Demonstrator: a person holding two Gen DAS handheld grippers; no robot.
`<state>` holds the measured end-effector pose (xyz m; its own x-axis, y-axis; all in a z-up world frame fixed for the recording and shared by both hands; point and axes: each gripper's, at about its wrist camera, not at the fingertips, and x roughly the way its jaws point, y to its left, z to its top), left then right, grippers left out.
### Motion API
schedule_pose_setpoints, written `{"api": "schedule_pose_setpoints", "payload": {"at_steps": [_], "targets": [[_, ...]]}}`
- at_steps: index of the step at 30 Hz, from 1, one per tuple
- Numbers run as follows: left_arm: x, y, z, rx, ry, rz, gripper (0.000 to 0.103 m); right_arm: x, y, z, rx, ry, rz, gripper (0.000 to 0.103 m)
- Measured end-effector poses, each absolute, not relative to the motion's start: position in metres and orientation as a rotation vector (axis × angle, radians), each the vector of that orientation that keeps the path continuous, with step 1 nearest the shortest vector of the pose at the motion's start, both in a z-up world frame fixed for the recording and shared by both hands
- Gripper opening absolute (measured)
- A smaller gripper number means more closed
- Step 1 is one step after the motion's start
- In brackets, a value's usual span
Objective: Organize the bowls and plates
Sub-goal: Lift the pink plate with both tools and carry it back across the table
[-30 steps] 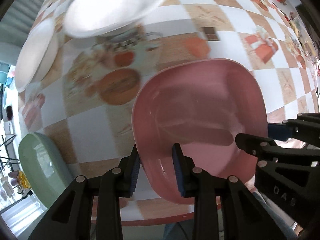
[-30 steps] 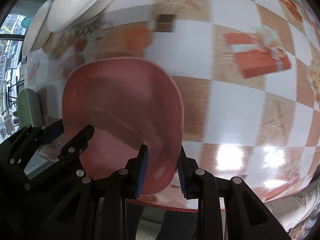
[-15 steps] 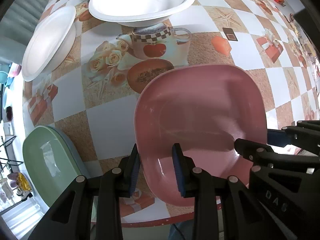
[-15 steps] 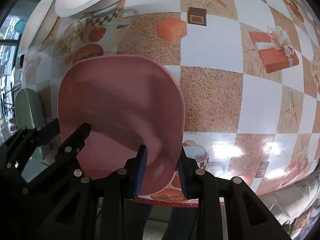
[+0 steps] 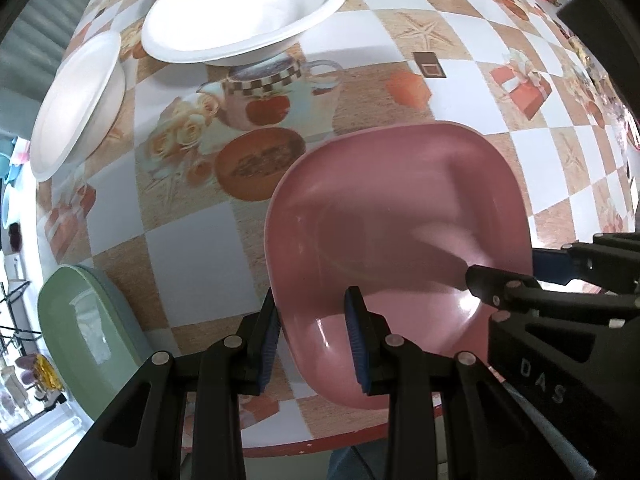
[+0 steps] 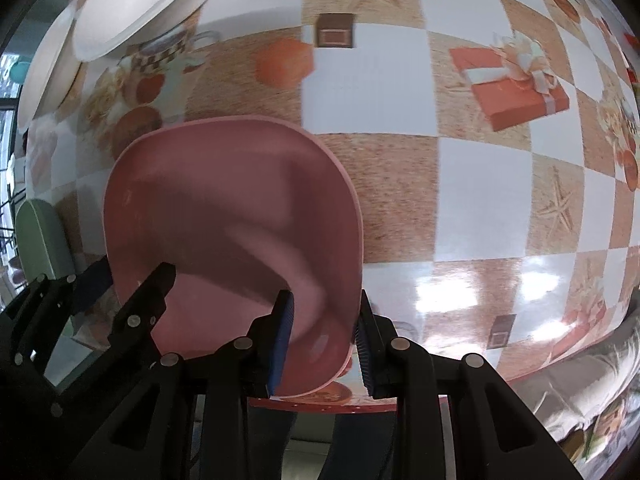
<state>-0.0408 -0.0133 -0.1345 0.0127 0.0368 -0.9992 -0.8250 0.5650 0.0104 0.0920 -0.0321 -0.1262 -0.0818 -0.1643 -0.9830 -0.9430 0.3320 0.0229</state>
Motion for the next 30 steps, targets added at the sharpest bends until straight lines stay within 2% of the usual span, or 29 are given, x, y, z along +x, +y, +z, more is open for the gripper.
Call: {"api": "schedule_pose_setpoints", "payload": {"at_steps": [12, 17, 20, 22, 23, 30], "targets": [[-0.046, -0.01, -0.136, -0.75, 1.4, 0.783, 0.037, 0.093, -0.031, -0.13, -1.048, 1.52, 0.903, 0.032], [-0.051, -0.008, -0.138, -0.754, 1.398, 0.797, 0.046, 0.094, -0.032, -0.129, -1.045, 1.519, 0.906, 0.033], [-0.055, -0.006, -0.139, -0.772, 1.398, 0.81, 0.048, 0.094, -0.032, -0.128, -1.03, 1.529, 0.919, 0.038], [-0.06, -0.004, -0.139, -0.771, 1.401, 0.839, 0.048, 0.097, -0.034, -0.129, -1.031, 1.525, 0.891, 0.057], [-0.064, -0.002, -0.139, -0.787, 1.395, 0.845, 0.05, 0.101, -0.036, -0.13, -1.022, 1.526, 0.87, 0.061], [-0.066, 0.003, -0.142, -0.799, 1.393, 0.847, 0.06, 0.107, -0.036, -0.13, -1.035, 1.509, 0.864, 0.063]]}}
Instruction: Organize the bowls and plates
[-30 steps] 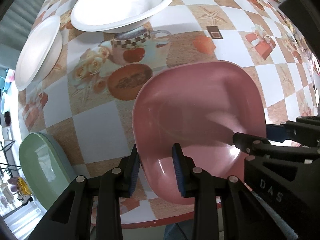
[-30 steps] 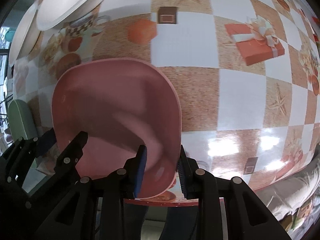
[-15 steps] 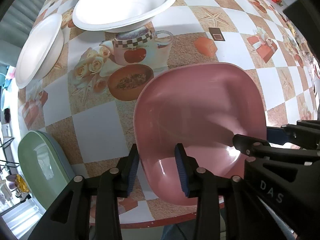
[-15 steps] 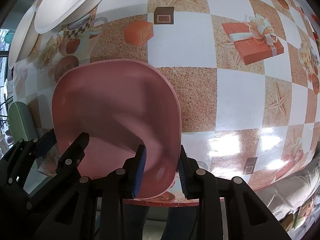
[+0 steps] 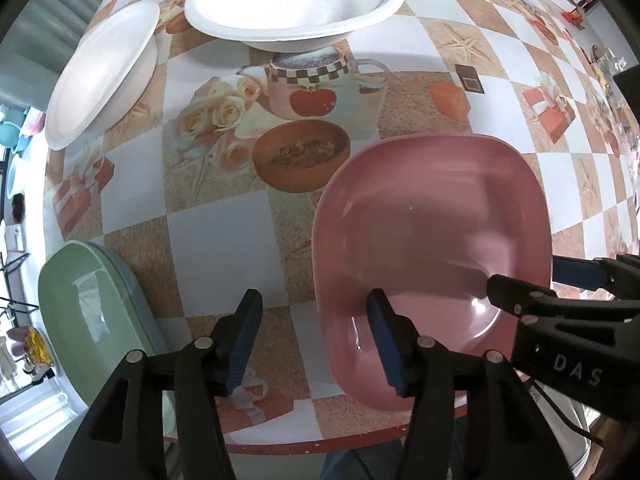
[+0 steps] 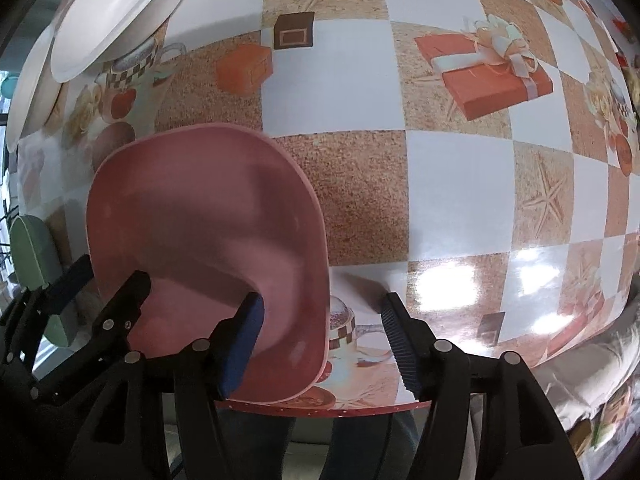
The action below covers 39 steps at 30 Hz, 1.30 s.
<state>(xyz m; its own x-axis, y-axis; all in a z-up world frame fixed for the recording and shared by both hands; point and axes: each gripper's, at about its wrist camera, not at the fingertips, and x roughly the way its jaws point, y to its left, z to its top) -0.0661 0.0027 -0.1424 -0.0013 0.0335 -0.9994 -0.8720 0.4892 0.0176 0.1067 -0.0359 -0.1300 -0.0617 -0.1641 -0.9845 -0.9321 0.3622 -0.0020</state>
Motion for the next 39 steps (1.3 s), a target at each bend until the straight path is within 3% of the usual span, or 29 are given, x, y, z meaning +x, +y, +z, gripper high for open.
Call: {"api": "schedule_pose_setpoints", "payload": {"at_steps": [5, 8, 9, 14, 20, 39], "targets": [[-0.062, 0.005, -0.142, -0.797, 1.393, 0.847, 0.063, 0.108, -0.034, -0.131, -1.031, 1.502, 0.861, 0.066], [-0.063, 0.009, -0.14, -0.818, 1.383, 0.865, 0.071, 0.12, -0.039, -0.146, -1.003, 1.547, 0.801, 0.091], [-0.066, 0.011, -0.141, -0.83, 1.383, 0.873, 0.078, 0.129, -0.043, -0.153, -0.981, 1.59, 0.759, 0.102], [-0.069, 0.015, -0.146, -0.871, 1.366, 0.856, 0.085, 0.141, -0.046, -0.155, -0.935, 1.602, 0.735, 0.103], [-0.069, 0.021, -0.156, -0.922, 1.365, 0.866, 0.103, 0.136, -0.043, -0.158, -0.946, 1.593, 0.745, 0.103], [-0.074, 0.027, -0.152, -0.931, 1.375, 0.896, 0.103, 0.129, -0.038, -0.154, -0.982, 1.566, 0.773, 0.103]]}}
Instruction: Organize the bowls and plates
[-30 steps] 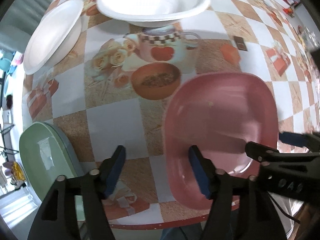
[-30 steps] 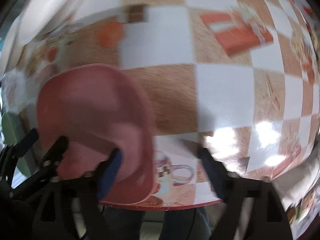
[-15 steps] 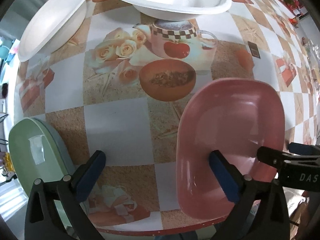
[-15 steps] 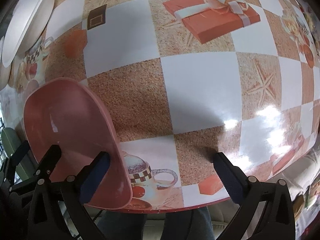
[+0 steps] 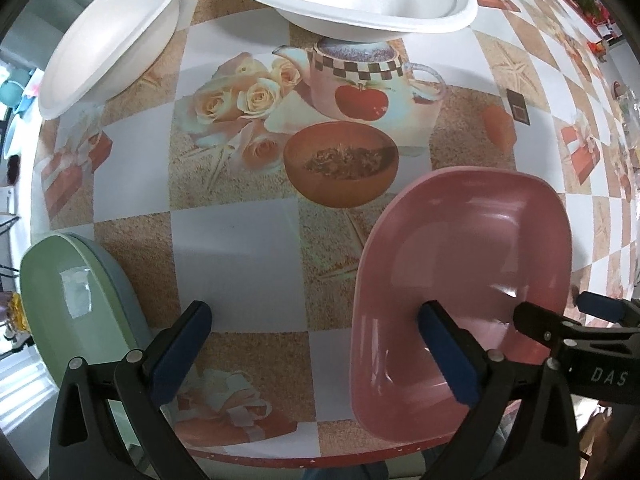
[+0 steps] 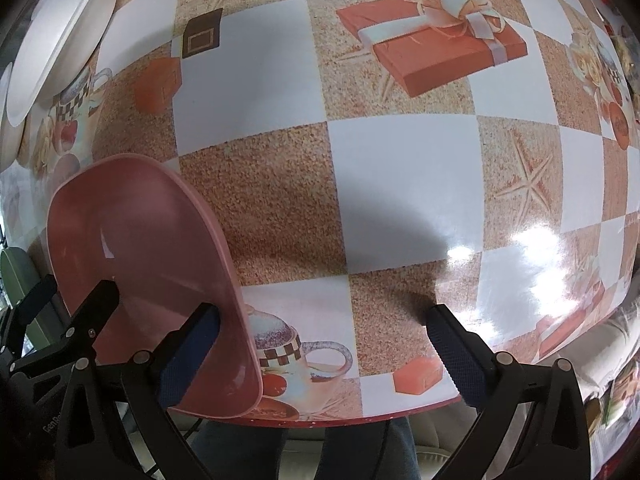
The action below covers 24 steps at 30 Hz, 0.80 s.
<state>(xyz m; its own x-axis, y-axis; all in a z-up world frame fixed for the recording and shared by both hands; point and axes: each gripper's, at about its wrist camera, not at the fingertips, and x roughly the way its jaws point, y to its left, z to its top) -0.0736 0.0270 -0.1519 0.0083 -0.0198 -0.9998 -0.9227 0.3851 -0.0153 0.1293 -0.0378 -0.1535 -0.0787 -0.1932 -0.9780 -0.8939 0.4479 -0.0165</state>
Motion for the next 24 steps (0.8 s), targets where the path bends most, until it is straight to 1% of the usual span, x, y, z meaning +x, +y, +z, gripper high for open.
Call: {"api": "schedule_pose_setpoints", "payload": {"at_steps": [2, 4, 9, 10, 11, 13, 14, 16, 17, 18, 19, 20, 21, 22, 23, 24], "targets": [[-0.071, 0.026, -0.15, -0.914, 1.381, 0.893, 0.101, 0.126, -0.037, -0.151, -0.977, 1.562, 0.782, 0.1], [-0.061, 0.029, -0.146, -0.889, 1.387, 0.879, 0.097, 0.122, -0.035, -0.148, -0.985, 1.548, 0.806, 0.092], [-0.04, 0.022, -0.137, -0.849, 1.398, 0.832, 0.088, 0.11, -0.03, -0.142, -1.021, 1.507, 0.848, 0.078], [-0.038, 0.023, -0.135, -0.851, 1.395, 0.825, 0.083, 0.108, -0.029, -0.14, -1.026, 1.498, 0.859, 0.073], [-0.036, 0.021, -0.132, -0.856, 1.39, 0.815, 0.081, 0.104, -0.027, -0.139, -1.034, 1.488, 0.871, 0.071], [-0.031, 0.018, -0.129, -0.848, 1.381, 0.801, 0.074, 0.097, -0.025, -0.136, -1.045, 1.473, 0.894, 0.058], [-0.028, 0.016, -0.127, -0.836, 1.377, 0.792, 0.071, 0.093, -0.022, -0.135, -1.052, 1.467, 0.904, 0.054], [-0.022, 0.012, -0.124, -0.811, 1.372, 0.771, 0.06, 0.087, -0.022, -0.133, -1.06, 1.458, 0.923, 0.045], [-0.019, 0.011, -0.122, -0.802, 1.369, 0.758, 0.058, 0.084, -0.021, -0.132, -1.064, 1.456, 0.931, 0.043], [-0.015, 0.009, -0.12, -0.793, 1.368, 0.745, 0.052, 0.082, -0.02, -0.132, -1.063, 1.459, 0.935, 0.039], [-0.012, 0.007, -0.118, -0.79, 1.367, 0.736, 0.044, 0.08, -0.019, -0.132, -1.062, 1.462, 0.938, 0.034], [-0.008, 0.006, -0.116, -0.781, 1.37, 0.729, 0.044, 0.078, -0.017, -0.132, -1.054, 1.473, 0.944, 0.03], [-0.007, 0.005, -0.116, -0.781, 1.371, 0.73, 0.044, 0.075, -0.015, -0.133, -1.056, 1.474, 0.934, 0.027], [-0.007, 0.006, -0.115, -0.79, 1.367, 0.731, 0.041, 0.074, -0.015, -0.133, -1.048, 1.481, 0.927, 0.027], [-0.008, 0.007, -0.113, -0.799, 1.36, 0.739, 0.038, 0.075, -0.015, -0.133, -1.038, 1.491, 0.923, 0.027], [-0.009, 0.008, -0.113, -0.81, 1.357, 0.741, 0.033, 0.076, -0.014, -0.133, -1.027, 1.502, 0.919, 0.027]]}}
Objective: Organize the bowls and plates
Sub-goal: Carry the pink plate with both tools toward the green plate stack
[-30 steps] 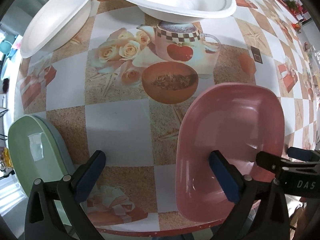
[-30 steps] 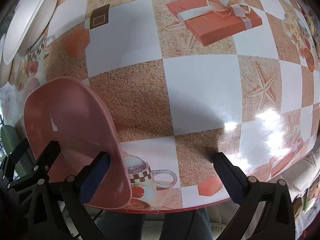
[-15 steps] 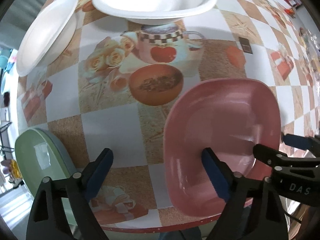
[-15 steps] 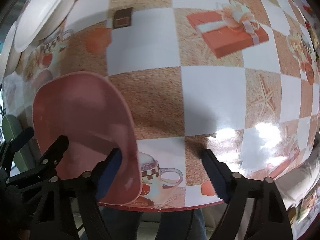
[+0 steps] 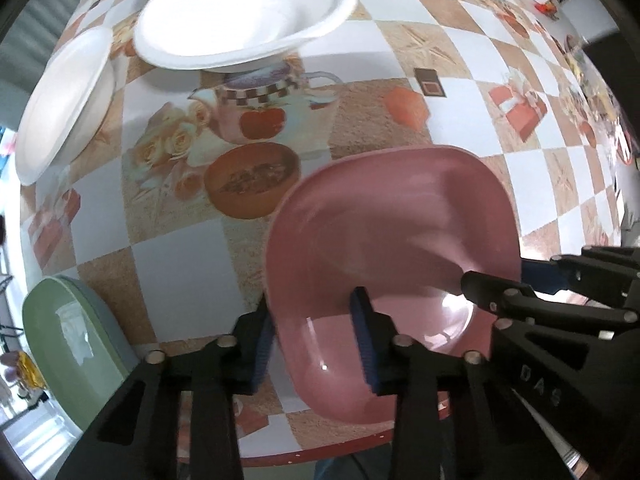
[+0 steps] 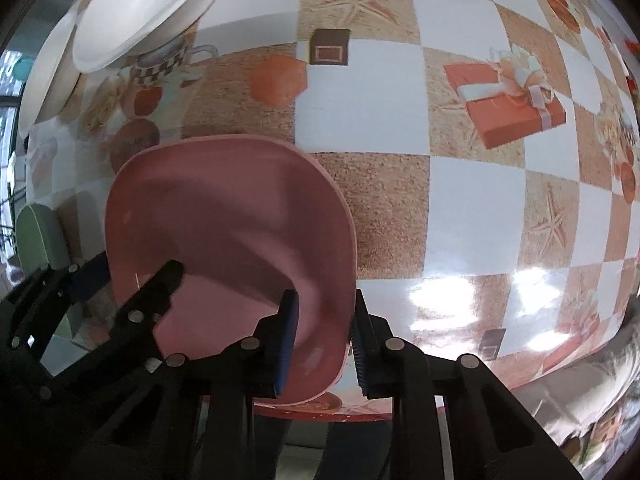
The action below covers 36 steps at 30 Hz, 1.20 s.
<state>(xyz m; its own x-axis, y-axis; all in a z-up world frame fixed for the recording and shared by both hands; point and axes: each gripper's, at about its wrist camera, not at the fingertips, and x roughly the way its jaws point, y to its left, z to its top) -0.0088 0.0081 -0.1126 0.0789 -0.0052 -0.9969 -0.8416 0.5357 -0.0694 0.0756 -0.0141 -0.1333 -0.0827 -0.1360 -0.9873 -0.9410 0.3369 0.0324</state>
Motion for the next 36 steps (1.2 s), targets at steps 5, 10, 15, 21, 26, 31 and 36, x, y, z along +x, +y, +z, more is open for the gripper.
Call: {"api": "schedule_pose_setpoints", "payload": {"at_steps": [5, 10, 15, 21, 26, 31, 36], "targets": [[-0.028, 0.014, -0.116, -0.846, 1.353, 0.742, 0.025, 0.084, -0.009, -0.132, -1.013, 1.539, 0.908, 0.027], [-0.045, 0.01, -0.116, -0.855, 1.361, 0.752, 0.025, 0.077, -0.014, -0.137, -1.021, 1.563, 0.913, 0.027], [-0.055, 0.009, -0.107, -0.839, 1.353, 0.763, 0.025, 0.063, -0.01, -0.132, -1.031, 1.569, 0.934, 0.027], [-0.068, 0.008, -0.087, -0.838, 1.328, 0.799, 0.025, 0.043, -0.001, -0.115, -1.041, 1.552, 0.981, 0.027], [-0.081, 0.017, -0.072, -0.841, 1.299, 0.827, 0.025, 0.03, 0.001, -0.099, -1.05, 1.539, 1.018, 0.027], [-0.094, 0.014, -0.061, -0.864, 1.272, 0.85, 0.025, 0.008, 0.009, -0.085, -1.066, 1.513, 1.054, 0.027], [-0.115, 0.017, -0.056, -0.871, 1.238, 0.896, 0.025, -0.005, 0.016, -0.077, -1.094, 1.478, 1.102, 0.027]]}}
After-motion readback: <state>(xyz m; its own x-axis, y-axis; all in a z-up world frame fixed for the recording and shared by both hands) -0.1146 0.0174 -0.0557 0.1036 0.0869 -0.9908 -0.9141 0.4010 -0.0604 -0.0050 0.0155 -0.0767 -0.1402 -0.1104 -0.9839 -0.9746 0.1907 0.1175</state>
